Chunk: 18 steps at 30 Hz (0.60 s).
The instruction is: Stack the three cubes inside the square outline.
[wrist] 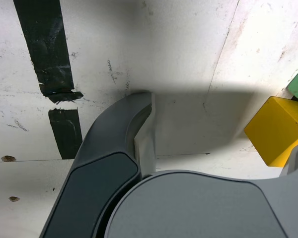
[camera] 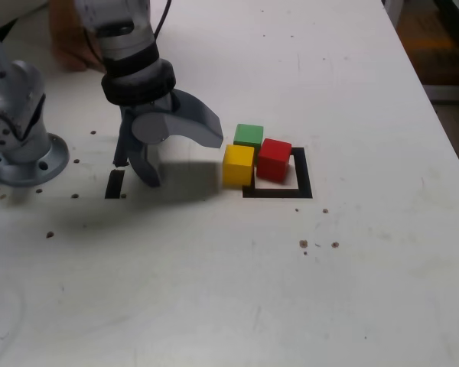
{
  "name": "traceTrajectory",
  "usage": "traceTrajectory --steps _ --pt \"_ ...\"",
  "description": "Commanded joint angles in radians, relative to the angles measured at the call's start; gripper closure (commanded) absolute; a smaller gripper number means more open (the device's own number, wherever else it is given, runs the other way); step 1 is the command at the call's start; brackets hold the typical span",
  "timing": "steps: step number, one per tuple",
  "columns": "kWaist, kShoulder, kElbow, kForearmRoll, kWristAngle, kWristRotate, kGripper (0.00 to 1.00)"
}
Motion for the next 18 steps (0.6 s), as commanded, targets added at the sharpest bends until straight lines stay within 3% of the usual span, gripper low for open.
traceTrajectory --steps 1,18 --pt "-0.001 0.029 0.057 -0.005 -0.005 -0.001 0.0" --pt "0.008 0.027 0.045 0.03 0.004 0.003 0.0"
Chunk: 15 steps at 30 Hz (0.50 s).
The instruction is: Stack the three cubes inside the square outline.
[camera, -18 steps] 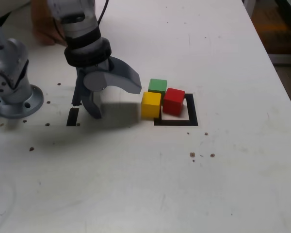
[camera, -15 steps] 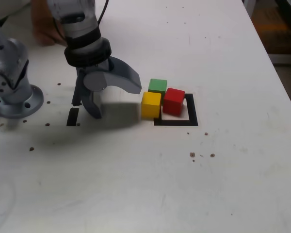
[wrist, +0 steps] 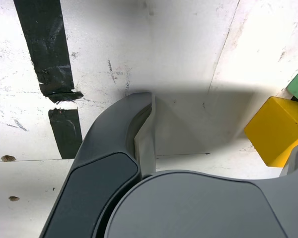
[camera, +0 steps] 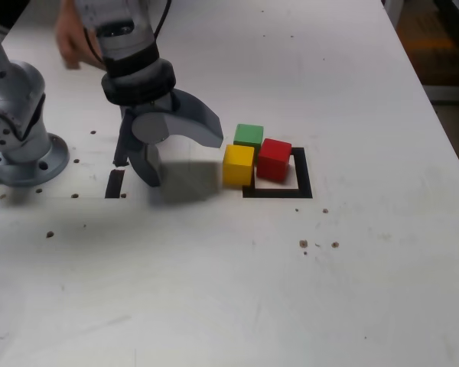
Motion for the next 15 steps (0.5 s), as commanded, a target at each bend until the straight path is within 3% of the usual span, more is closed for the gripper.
traceTrajectory --steps 1,15 --pt "0.004 0.026 0.038 0.013 0.009 0.002 0.0" --pt "0.017 0.044 -0.031 0.056 0.076 0.004 0.01"
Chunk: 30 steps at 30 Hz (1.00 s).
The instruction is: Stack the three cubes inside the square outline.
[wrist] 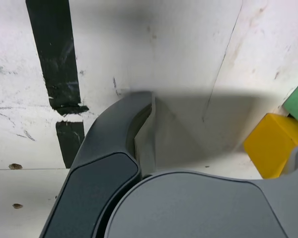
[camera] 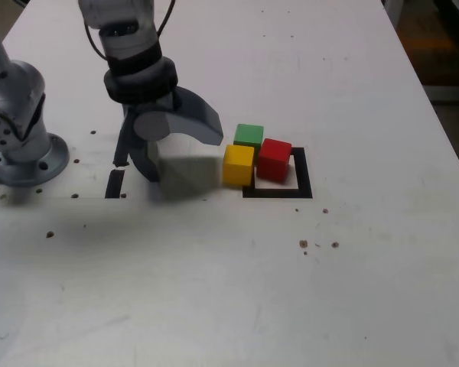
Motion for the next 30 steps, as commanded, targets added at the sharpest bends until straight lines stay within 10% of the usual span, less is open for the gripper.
traceTrajectory --steps 1,23,30 --pt "0.005 0.029 -0.003 0.017 0.011 0.001 0.01" --pt "0.014 0.076 -0.494 0.704 0.093 0.009 0.01" --pt "-0.009 0.093 -0.637 0.762 0.093 0.014 0.01"
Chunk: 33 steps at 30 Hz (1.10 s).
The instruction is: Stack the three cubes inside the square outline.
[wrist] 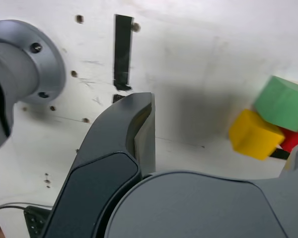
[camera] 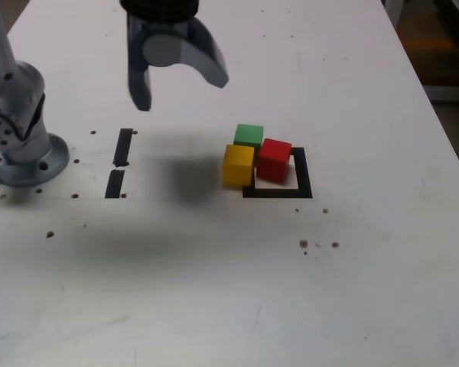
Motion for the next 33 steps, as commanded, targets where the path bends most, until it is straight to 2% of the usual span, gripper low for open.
traceTrajectory --steps 1,19,25,33 --pt "-0.016 0.014 -0.036 0.005 -0.003 0.002 0.01" --pt "-0.14 0.168 -0.256 0.001 -0.023 -0.001 0.01" --pt "-0.186 0.173 -0.205 -0.006 -0.055 -0.008 0.02" --pt "-0.22 0.201 -0.088 -0.1 -0.1 -0.003 0.04"
